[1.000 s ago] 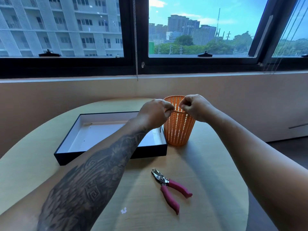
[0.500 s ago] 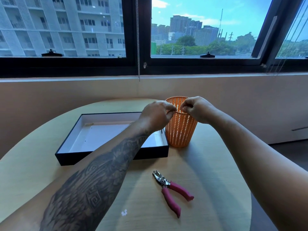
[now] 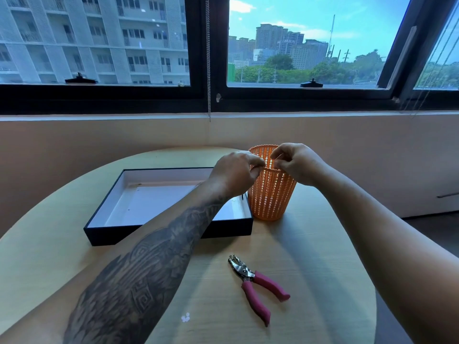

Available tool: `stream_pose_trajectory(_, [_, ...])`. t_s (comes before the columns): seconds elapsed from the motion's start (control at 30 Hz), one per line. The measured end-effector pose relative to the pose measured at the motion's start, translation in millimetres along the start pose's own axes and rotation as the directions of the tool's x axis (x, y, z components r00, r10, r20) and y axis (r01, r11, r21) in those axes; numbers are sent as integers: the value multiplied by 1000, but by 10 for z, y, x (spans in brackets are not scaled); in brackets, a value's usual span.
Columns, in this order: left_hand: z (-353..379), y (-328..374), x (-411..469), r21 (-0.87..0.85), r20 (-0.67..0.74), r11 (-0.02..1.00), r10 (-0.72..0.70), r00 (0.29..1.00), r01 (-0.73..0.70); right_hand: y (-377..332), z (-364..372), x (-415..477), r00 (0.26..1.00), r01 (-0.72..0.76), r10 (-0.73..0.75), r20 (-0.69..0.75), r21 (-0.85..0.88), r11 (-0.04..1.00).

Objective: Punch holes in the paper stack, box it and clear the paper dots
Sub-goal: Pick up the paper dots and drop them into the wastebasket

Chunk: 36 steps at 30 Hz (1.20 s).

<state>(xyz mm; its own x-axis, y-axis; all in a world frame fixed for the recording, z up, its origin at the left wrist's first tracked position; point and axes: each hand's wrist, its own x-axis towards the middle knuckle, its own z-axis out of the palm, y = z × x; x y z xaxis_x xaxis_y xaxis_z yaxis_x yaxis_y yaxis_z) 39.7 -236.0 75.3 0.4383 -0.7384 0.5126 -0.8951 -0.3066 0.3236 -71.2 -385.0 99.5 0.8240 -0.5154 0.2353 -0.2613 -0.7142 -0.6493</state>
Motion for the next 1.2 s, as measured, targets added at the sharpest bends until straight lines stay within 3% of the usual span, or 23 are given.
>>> stream_pose_trajectory(0.47, [-29,36,-24,-2,24,1000,-15,1000,15,-29,7,-8,999,-35,35,17,30,999])
stream_pose_trajectory(0.6, [-50,58,-69,5,71,1000,-1,997,0,31,15,-60,993,103,-105,-61,-44,994])
stream_pose_trajectory(0.83, [-158,-66,-455,-34,89,998,-48,995,51,-103,86,-393,902,322,-390,-185,-311,894])
stream_pose_trajectory(1.0, [-258,-259,-1044,-92,46,992,-81,996,84,-281,396,-793,879,420,-468,-92,-317,851])
stream_pose_trajectory(1.2, [-299,-457,-1852,-117,95,977,-170,981,180,-414,1054,-1412,879,477,-463,114,-180,860])
